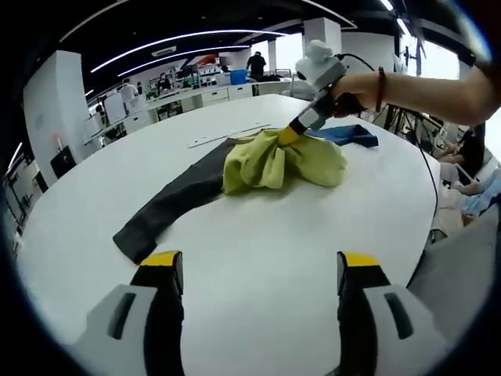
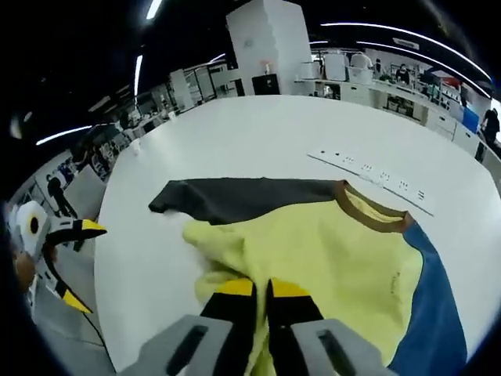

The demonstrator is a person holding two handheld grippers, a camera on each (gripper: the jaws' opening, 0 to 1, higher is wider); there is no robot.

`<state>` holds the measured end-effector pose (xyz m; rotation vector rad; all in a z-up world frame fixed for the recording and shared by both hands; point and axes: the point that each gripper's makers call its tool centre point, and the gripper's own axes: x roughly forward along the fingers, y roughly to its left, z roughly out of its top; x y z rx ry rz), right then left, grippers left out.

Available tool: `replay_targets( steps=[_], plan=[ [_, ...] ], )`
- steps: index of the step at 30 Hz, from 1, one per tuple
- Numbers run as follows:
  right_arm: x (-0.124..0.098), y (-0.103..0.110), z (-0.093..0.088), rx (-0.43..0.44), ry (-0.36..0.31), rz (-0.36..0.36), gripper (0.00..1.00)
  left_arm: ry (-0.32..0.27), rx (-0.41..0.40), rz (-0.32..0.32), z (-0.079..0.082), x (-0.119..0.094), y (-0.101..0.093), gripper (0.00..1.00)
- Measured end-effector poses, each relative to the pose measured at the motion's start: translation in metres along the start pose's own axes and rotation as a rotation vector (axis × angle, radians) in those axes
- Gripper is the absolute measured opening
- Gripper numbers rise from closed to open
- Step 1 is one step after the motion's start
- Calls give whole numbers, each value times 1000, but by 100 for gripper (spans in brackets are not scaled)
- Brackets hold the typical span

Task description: Fold the garment on the visible template until the final outline fits inside the template.

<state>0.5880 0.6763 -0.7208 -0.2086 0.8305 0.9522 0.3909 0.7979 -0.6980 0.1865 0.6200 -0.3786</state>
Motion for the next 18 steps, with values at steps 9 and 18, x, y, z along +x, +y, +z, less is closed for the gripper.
replay_targets(
  steps=[9, 18],
  plan=[
    [19, -27, -9, -17, 56, -41, 0, 3, -14, -17, -1, 5, -1, 73],
    [33, -42, -25, -18, 118, -60, 0, 6, -17, -28, 1, 11, -1, 69]
  ],
)
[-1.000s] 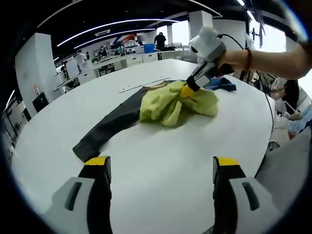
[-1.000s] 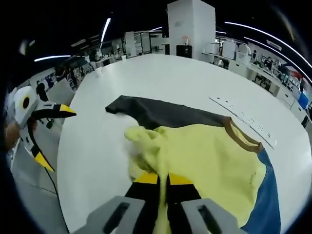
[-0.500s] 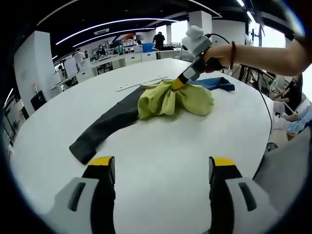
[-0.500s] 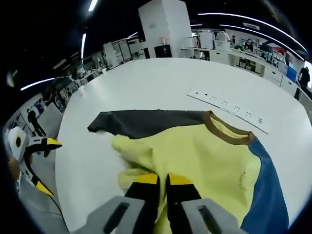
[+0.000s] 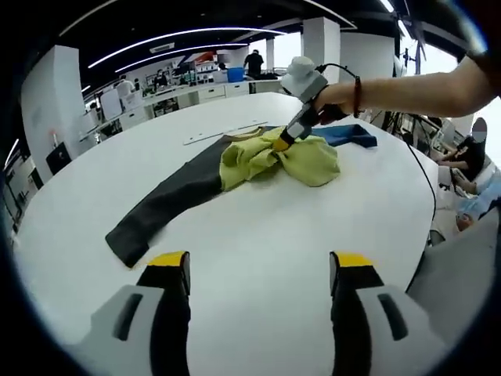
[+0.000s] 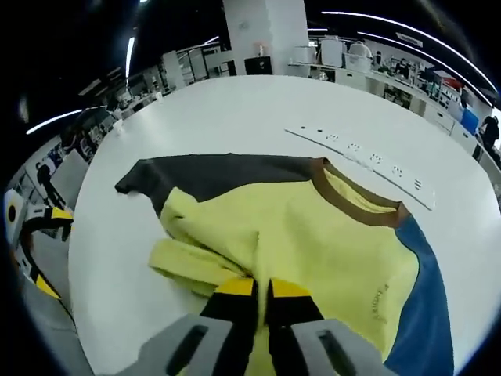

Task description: Fold the garment on the visible template until the final outline fits inside the template.

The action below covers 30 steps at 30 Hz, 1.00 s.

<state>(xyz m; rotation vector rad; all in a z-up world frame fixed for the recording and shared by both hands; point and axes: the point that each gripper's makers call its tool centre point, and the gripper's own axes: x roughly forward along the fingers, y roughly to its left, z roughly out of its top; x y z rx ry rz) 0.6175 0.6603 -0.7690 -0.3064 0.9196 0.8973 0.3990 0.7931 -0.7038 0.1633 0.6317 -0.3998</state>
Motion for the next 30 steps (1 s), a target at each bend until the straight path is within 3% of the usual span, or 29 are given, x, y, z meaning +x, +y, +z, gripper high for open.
replay_targets(
  steps=[9, 12, 16, 18, 23, 30],
  plan=[
    [-2, -1, 0, 67, -26, 38, 2, 1, -8, -27, 3, 7, -10, 67],
    [-10, -3, 6, 103, -85, 32, 13, -2, -5, -32, 7, 8, -10, 66],
    [-26, -5, 7, 113, -107, 40, 31, -20, -3, -38, 14, 8, -10, 65],
    [-38, -7, 8, 107, -127, 37, 35, -20, 1, -38, 16, 8, -10, 64],
    [-70, -16, 6, 98, -181, 16, 39, -40, -10, -34, 26, 6, -8, 62],
    [-103, -25, -19, 68, -188, -28, 38, -82, -55, -36, 44, 7, -4, 57]
  ],
)
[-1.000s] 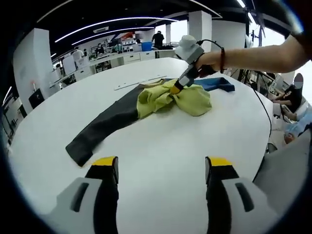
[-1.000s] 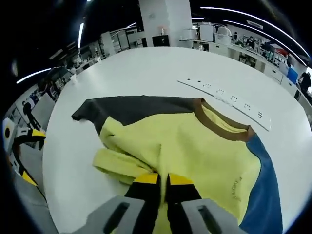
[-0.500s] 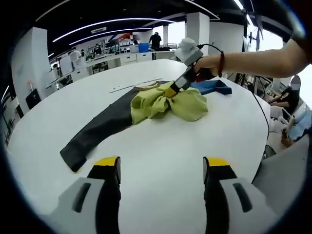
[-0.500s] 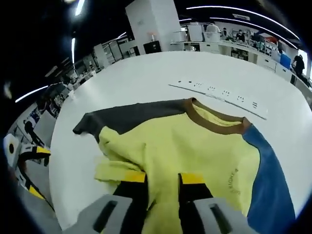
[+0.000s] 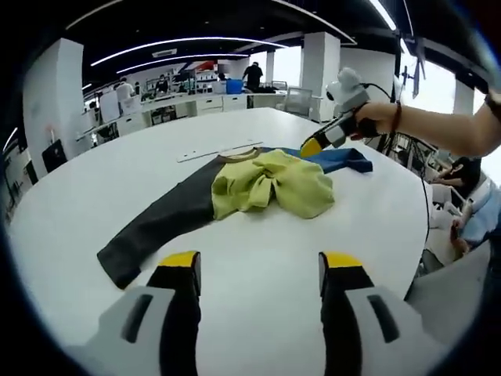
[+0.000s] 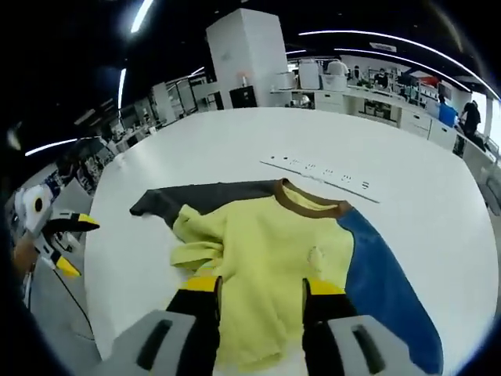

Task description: Fold the garment on the visible template until the final outline fits inside the template.

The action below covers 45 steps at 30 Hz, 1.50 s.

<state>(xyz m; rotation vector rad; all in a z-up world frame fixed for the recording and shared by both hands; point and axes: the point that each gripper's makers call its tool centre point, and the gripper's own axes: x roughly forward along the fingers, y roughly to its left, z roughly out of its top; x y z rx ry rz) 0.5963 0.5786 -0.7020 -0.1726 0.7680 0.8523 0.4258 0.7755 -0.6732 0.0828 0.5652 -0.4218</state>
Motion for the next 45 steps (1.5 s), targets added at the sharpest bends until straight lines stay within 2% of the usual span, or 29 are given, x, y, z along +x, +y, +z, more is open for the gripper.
replay_targets(
  steps=[9, 14, 21, 28, 31, 35, 45],
  plan=[
    [-24, -6, -35, 7, 18, -21, 37, -13, -36, -3, 14, 13, 1, 49],
    [-26, -5, -52, -5, 33, -11, 34, -49, -105, -18, 29, 24, -2, 42],
    [-20, -5, -70, -60, 69, -1, 29, -58, -212, -11, 37, 43, 1, 33],
    [-10, -11, -77, -87, 72, 16, 23, -54, -289, -24, 42, 66, -2, 30],
    [-7, -13, -78, -88, 72, 20, 22, -40, -290, -15, 42, 76, -3, 29],
    [-4, -16, -80, -97, 74, 22, 20, -31, -353, -23, 42, 90, -5, 29],
    [1, -14, -84, -121, 74, 50, 16, 54, -421, -24, 25, 128, -9, 26]
  ],
)
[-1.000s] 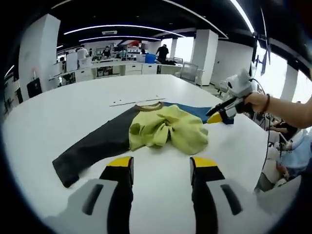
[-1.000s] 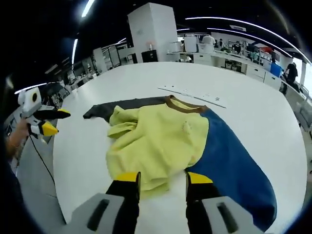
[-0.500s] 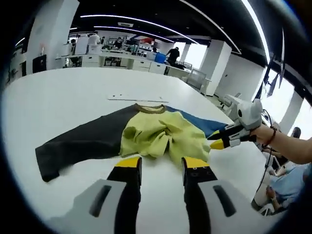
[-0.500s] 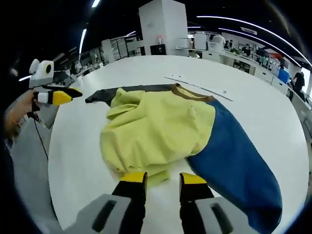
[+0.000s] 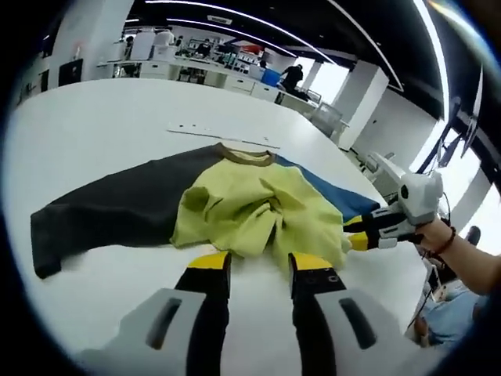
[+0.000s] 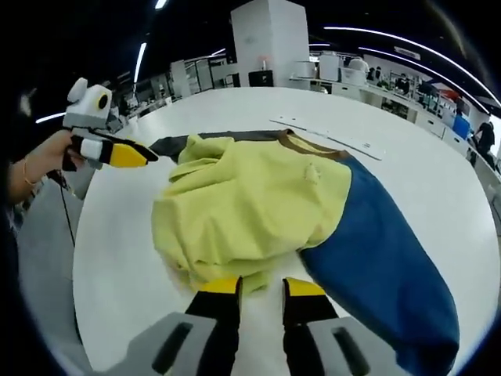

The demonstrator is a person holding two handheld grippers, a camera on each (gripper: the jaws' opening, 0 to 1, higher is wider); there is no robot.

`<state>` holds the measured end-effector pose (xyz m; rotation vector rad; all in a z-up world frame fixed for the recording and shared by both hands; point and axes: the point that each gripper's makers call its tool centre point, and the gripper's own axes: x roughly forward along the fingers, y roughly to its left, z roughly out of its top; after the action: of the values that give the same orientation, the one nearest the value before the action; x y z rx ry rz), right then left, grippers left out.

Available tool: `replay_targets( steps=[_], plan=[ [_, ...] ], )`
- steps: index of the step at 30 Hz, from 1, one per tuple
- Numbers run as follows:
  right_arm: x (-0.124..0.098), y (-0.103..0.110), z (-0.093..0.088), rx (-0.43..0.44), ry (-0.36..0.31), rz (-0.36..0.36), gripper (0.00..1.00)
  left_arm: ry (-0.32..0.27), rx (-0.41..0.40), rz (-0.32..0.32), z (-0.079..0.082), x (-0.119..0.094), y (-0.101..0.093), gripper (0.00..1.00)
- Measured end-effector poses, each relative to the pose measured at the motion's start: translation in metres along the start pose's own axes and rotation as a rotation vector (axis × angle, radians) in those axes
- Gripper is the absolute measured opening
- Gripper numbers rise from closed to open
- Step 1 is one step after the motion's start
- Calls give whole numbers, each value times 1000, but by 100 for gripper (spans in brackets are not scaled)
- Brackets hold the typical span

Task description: Fold the garment on the visible template until the final outline fits inside the template.

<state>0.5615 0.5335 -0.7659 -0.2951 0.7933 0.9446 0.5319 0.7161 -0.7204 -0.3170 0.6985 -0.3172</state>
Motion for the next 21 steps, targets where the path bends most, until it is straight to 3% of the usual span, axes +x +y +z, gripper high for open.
replay_targets(
  steps=[9, 16, 21],
  plan=[
    [6, -3, -1, 19, -8, 17, 12, 38, -28, 6, -4, 22, 4, 25],
    [8, -2, 0, -19, -5, 13, 10, 74, -85, 4, -13, 22, 5, 26],
    [9, 1, -1, -34, 1, 14, 8, 54, -153, 5, -11, 25, 11, 25]
  ],
)
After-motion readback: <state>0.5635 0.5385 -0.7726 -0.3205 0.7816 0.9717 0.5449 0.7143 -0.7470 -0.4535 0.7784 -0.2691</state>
